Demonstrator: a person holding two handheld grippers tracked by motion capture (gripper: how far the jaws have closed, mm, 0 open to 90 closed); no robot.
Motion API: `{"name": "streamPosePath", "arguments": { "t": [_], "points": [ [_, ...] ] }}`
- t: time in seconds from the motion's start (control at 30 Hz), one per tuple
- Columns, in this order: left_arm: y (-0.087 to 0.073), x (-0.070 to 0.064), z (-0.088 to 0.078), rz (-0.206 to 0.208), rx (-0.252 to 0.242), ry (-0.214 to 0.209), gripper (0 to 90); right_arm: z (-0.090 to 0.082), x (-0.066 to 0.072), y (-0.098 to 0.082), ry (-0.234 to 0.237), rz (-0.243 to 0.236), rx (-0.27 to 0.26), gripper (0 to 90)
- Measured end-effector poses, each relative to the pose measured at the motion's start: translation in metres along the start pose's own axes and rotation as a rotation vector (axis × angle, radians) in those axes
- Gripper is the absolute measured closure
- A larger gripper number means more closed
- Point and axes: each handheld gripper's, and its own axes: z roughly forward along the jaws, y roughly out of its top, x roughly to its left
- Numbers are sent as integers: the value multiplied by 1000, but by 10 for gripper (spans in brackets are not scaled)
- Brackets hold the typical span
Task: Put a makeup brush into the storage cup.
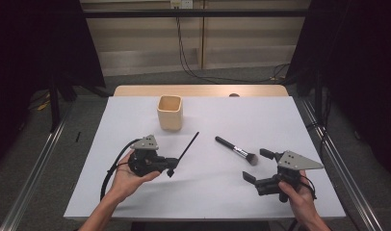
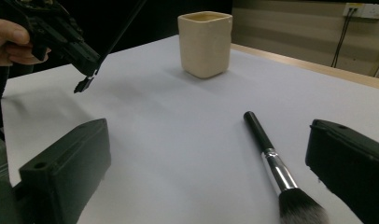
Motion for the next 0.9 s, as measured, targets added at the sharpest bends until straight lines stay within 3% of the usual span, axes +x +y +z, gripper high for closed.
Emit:
{"name": "streamPosePath", "arguments": {
  "t": [0.1, 0.2, 0.4, 0.5, 0.6, 0.9],
  "points": [
    [1, -2, 1, 22, 9, 0, 857, 5, 1, 3, 11, -12, 10, 0],
    [1, -4, 2, 18, 20, -25, 857, 11, 3, 9, 23, -34, 26, 4],
    [3, -11, 5, 28, 41, -53, 857, 26, 6, 18, 94, -37, 49, 3],
    [6, -18, 7, 38, 50, -74, 857, 35, 5, 21, 153, -35, 98, 2],
    [8, -21, 11, 44, 68, -76, 857, 38, 5, 22, 174, -31, 107, 2],
    [13, -34, 20, 99, 189, -120, 857, 48, 8, 27, 233, -60, 184, 3]
  ]
}}
